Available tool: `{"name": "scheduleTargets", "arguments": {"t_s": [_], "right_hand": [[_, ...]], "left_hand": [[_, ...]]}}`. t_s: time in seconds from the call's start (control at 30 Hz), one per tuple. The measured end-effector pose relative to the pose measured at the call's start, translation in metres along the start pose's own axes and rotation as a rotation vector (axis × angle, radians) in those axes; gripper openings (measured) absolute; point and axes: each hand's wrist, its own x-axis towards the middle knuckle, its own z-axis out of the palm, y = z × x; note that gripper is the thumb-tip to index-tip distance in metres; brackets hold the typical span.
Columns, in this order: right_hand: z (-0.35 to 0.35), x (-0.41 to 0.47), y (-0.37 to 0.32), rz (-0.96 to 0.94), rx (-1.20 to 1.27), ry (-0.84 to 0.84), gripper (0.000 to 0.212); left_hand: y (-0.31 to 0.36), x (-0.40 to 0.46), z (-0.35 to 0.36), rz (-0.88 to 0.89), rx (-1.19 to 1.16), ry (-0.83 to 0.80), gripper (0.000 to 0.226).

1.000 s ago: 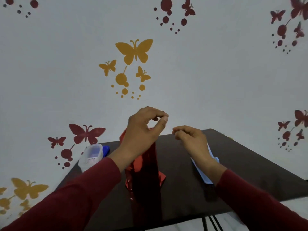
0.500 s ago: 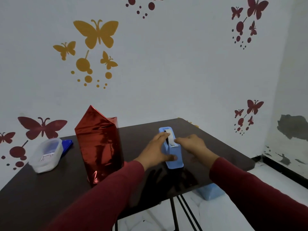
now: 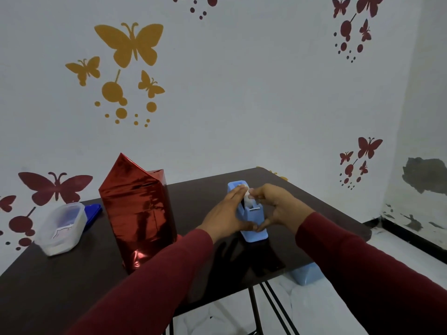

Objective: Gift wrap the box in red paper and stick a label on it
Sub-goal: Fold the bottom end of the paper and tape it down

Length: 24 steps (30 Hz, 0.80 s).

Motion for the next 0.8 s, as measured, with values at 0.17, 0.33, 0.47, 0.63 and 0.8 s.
{"name": "scheduleTargets", "arguments": {"t_s": [0.17, 0.33, 0.47, 0.63, 0.8], "right_hand": [[0.002, -0.008, 0.028, -0.154, 0.176, 0.132, 0.028], [-0.002, -0.005, 0.067, -0.262, 0.242, 0.133, 0.037], [-0.004, -0.006, 0.078, -0.258, 0.277, 0.081, 0.038], [-0.006, -0.005, 0.085, -0.284, 0.226, 0.102, 0.023], [-0.01, -0.004, 0.083, -0.407, 0.026, 0.146, 0.006]], "left_hand": [[0.001, 0.002, -0.004, -0.021, 0.021, -0.06, 0.123], [-0.001, 0.002, -0.006, -0.034, 0.07, -0.109, 0.12], [0.001, -0.002, -0.006, -0.027, 0.113, -0.122, 0.116], [-0.001, -0.003, -0.005, -0.022, 0.153, -0.123, 0.118], [-0.009, -0.003, -0.004, -0.018, 0.135, -0.152, 0.128]]}}
